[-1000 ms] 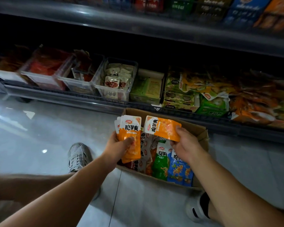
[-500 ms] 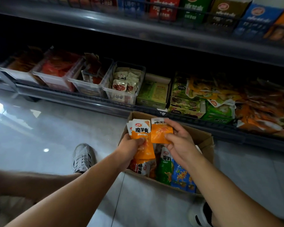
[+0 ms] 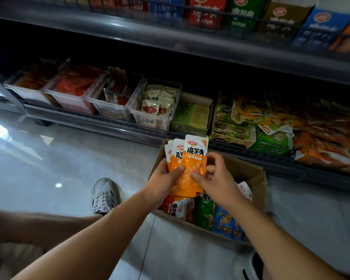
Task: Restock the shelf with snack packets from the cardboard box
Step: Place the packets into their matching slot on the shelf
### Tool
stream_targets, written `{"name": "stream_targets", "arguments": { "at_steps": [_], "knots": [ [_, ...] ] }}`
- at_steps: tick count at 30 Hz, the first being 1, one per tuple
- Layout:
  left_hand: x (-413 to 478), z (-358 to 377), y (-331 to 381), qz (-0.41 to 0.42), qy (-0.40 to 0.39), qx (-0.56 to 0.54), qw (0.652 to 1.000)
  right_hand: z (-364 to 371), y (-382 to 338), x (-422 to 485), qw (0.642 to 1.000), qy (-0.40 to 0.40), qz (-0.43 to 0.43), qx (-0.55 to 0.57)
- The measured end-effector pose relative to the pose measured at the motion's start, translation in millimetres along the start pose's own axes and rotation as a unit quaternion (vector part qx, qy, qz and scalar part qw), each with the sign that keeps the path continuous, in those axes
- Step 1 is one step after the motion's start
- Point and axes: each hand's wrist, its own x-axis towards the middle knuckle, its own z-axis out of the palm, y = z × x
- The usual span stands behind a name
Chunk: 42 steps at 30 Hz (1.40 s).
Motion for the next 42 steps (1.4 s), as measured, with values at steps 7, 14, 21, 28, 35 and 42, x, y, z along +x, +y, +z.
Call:
{"name": "stream_targets", "arguments": {
  "at_steps": [7,14,21,28,35,42],
  "knots": [
    [-3.7,7.4,9.3,0.032,-0.008,0.027,0.999,5.2,-10.3,9.4,0.998,-0.015,0.062,0.013],
    [-1.0,27.9,47.5,0.069,-0.024,0.028,0.997,-9.5,-45.5,9.5,0.997,-0.074,0.006,0.002],
    [-8.7,48.6,125.5,0.172,-0.056,0.083,0.980,-59.7,-109.3,9.4,0.994,0.010,-0.091,0.055],
    [-22.0,86.9,216.3,0.287,-0.076,0.156,0.942,-122.0,-180.4,5.7,0.972,0.102,-0.209,-0.036],
    [-30.7,133.7,307.0,0.358,-0.098,0.294,0.881,-179.8,-224.0,8.7,0.925,0.220,-0.294,-0.092],
    [-25.6,199.7,362.1,0.397,-0.071,0.375,0.835,-248.6,-238.6,21.4,0.892,0.302,-0.322,-0.094]
  ]
}}
